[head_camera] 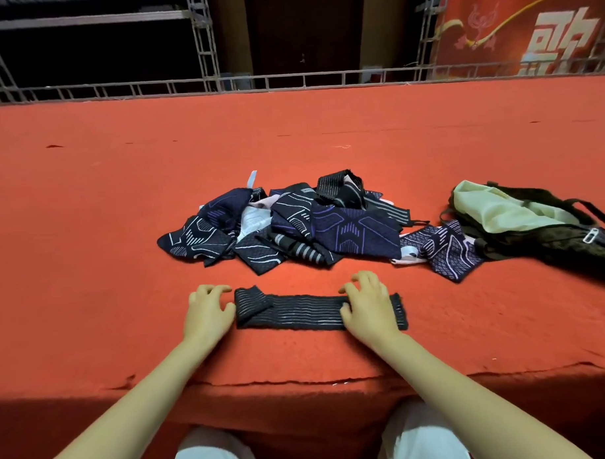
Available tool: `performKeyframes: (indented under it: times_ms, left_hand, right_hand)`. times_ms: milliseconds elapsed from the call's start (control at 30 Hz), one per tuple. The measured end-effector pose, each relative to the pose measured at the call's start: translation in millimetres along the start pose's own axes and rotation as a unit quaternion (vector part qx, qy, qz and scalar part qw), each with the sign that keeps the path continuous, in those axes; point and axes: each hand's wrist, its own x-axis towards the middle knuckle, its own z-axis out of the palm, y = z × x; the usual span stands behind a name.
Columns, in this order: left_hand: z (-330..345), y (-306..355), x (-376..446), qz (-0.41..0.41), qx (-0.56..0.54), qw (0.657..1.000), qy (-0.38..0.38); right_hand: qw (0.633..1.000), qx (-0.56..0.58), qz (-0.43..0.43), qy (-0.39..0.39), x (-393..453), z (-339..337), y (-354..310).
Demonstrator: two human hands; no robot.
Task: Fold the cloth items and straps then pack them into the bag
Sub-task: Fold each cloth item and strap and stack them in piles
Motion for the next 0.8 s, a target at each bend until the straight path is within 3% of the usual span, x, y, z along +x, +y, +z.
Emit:
performKeyframes:
  times_ms: [100,267,500,633,800]
  left_hand:
    - [4,13,-2,0.074,-0.003,0.997,-0.013]
    - [19,26,6,0.147,0.109,0.979,-0.087]
    - [32,5,6,0.283,0.119,0.950,0.048]
    - [33,-4,3,0.163,-0.073,0.982,0.058]
    - [28,-4,6,0.035,-0.211,0.975,0.063]
  right_hand:
    - [0.989,0.122,-0.060,-0.055,7,3,-44]
    - [0.973,0.190,-0.022,-0.125,17,24,-72]
    - [0.990,0.118,-0.043,-0.071,8,39,-60]
    - [0.992,0.118,-0.029,-0.046,8,44,-58]
    - [0.991,0.121,-0.031,-0.049,9,45,-59]
